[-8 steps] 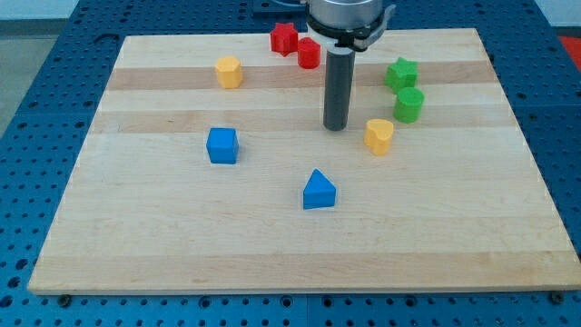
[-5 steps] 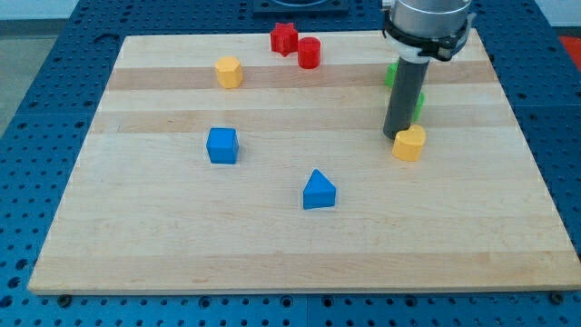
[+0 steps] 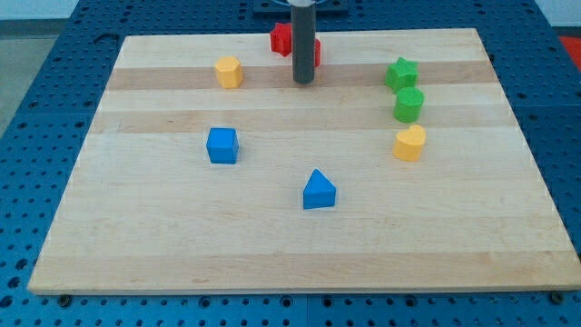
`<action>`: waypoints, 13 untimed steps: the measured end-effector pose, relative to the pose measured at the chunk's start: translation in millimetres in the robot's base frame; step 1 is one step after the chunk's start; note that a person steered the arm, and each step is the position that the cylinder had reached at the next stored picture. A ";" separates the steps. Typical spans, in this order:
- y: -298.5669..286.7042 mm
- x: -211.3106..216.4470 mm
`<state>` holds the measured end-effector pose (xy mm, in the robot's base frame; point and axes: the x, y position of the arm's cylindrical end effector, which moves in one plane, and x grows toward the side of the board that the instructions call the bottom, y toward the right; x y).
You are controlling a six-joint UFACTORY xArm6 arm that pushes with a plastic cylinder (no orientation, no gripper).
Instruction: Move the yellow hexagon below the yellow heart
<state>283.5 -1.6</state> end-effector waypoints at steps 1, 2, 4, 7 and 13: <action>-43.6 -44.6; -108.9 -65.5; -146.7 -39.6; -128.4 17.1; -114.0 -25.8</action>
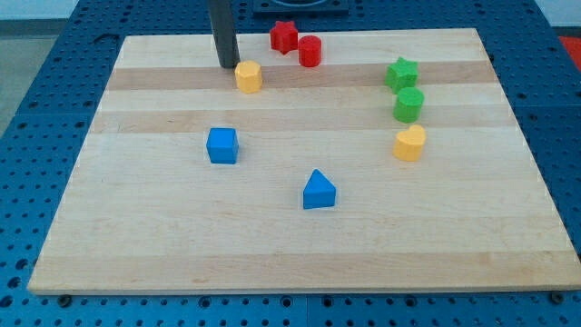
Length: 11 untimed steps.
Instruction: Move the yellow hexagon below the yellow heart
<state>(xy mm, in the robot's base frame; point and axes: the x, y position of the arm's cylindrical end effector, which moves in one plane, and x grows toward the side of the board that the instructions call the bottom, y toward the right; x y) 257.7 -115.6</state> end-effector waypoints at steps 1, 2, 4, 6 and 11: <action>1.1 -1.9; 15.5 -1.9; 21.6 30.1; 37.2 62.1; 65.7 156.3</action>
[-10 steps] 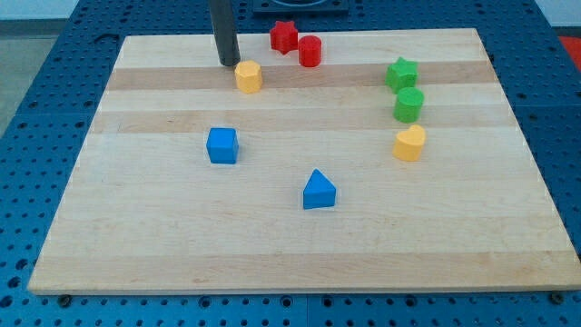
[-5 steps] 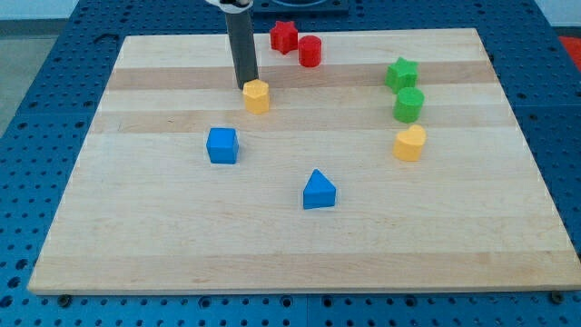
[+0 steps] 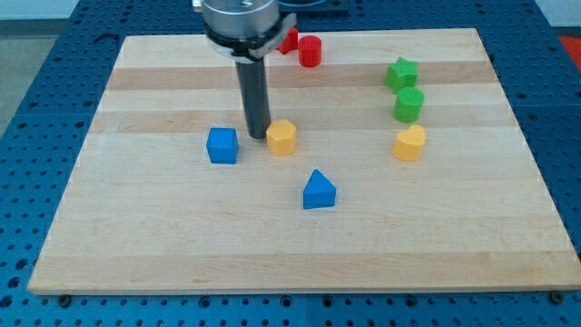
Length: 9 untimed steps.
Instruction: Move the yellow hexagon below the yellow heart
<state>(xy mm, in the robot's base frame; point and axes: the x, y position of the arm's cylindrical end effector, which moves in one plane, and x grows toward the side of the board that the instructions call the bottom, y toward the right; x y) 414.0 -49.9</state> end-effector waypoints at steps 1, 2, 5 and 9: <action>31.8 15.4; 56.2 34.9; 96.3 82.5; 170.0 101.2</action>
